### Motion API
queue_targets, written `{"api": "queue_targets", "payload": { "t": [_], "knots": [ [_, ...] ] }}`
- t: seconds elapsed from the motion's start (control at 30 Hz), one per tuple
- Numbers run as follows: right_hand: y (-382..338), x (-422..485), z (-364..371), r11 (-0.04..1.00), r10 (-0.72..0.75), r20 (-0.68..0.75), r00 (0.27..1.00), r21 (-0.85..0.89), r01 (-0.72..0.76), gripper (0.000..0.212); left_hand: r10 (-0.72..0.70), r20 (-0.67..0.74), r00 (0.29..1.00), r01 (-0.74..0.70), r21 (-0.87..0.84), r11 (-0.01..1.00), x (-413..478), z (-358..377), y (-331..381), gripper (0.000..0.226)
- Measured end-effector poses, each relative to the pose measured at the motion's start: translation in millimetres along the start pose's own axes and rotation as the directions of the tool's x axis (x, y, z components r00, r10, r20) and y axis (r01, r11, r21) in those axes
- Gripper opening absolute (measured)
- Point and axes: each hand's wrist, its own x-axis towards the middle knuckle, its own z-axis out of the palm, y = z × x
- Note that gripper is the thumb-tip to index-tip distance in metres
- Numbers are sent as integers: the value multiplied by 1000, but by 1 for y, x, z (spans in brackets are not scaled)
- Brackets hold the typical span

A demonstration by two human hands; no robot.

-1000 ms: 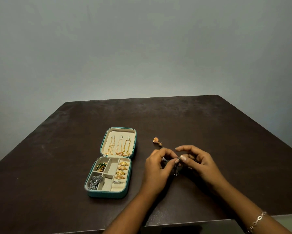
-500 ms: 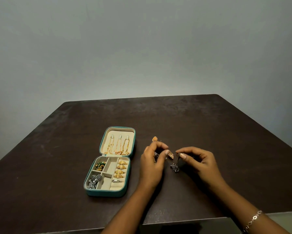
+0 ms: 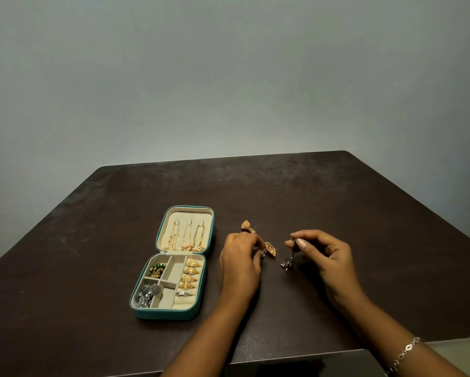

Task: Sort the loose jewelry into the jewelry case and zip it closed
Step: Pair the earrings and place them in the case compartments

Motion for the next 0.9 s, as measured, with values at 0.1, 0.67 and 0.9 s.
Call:
{"api": "queue_targets", "payload": {
  "t": [0.1,0.67,0.9],
  "knots": [
    [1,0,0,1000,15,6,1000,0,-15,18,83,-8,997,-82,72,994,-2,1,-2,17],
    [1,1,-1,999,48,28,998,-4,-48,14,-59,111,992,38,177,984,7,3,-1,15],
    [1,1,-2,997,81,28,996,0,-81,15,-144,-50,988,134,-165,977,6,1,-4,5]
  ]
}}
